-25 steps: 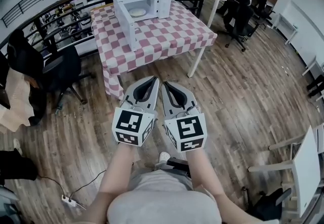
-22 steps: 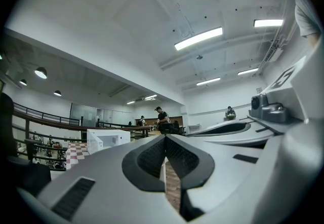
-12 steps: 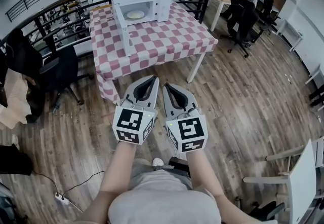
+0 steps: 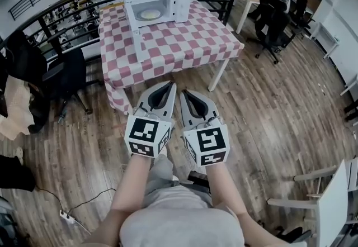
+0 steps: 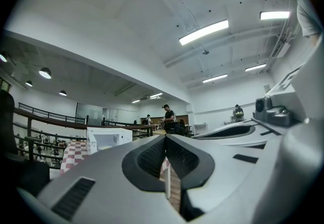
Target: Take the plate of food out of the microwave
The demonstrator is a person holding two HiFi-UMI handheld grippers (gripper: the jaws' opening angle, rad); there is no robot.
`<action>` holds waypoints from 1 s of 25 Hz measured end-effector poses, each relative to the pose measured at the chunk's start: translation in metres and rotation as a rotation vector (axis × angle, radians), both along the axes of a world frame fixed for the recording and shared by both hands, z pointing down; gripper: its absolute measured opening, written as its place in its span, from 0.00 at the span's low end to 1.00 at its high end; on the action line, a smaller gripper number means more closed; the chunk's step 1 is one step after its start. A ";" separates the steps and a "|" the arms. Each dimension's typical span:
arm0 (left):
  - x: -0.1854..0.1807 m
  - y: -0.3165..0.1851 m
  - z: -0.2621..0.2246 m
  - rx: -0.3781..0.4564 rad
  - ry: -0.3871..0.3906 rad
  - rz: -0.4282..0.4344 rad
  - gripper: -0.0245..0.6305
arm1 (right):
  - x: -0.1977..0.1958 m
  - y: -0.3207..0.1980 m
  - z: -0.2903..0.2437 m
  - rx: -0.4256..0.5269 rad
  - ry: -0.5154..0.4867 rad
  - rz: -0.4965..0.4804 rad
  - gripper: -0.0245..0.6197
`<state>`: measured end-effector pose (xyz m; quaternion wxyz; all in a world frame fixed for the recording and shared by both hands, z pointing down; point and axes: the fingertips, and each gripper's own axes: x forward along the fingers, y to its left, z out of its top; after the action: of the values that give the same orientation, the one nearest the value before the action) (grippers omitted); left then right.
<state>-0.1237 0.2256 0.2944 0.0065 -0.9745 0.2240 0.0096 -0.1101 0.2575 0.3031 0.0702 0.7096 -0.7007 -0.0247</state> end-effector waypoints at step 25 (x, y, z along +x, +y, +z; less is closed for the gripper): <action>0.070 -0.103 0.015 -0.009 -0.020 -0.004 0.04 | 0.070 -0.101 0.008 0.016 -0.032 -0.014 0.08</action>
<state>-0.0536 0.1230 0.3093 0.0045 -0.9741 0.2259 -0.0012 -0.0397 0.1561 0.3109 0.0533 0.7056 -0.7063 -0.0194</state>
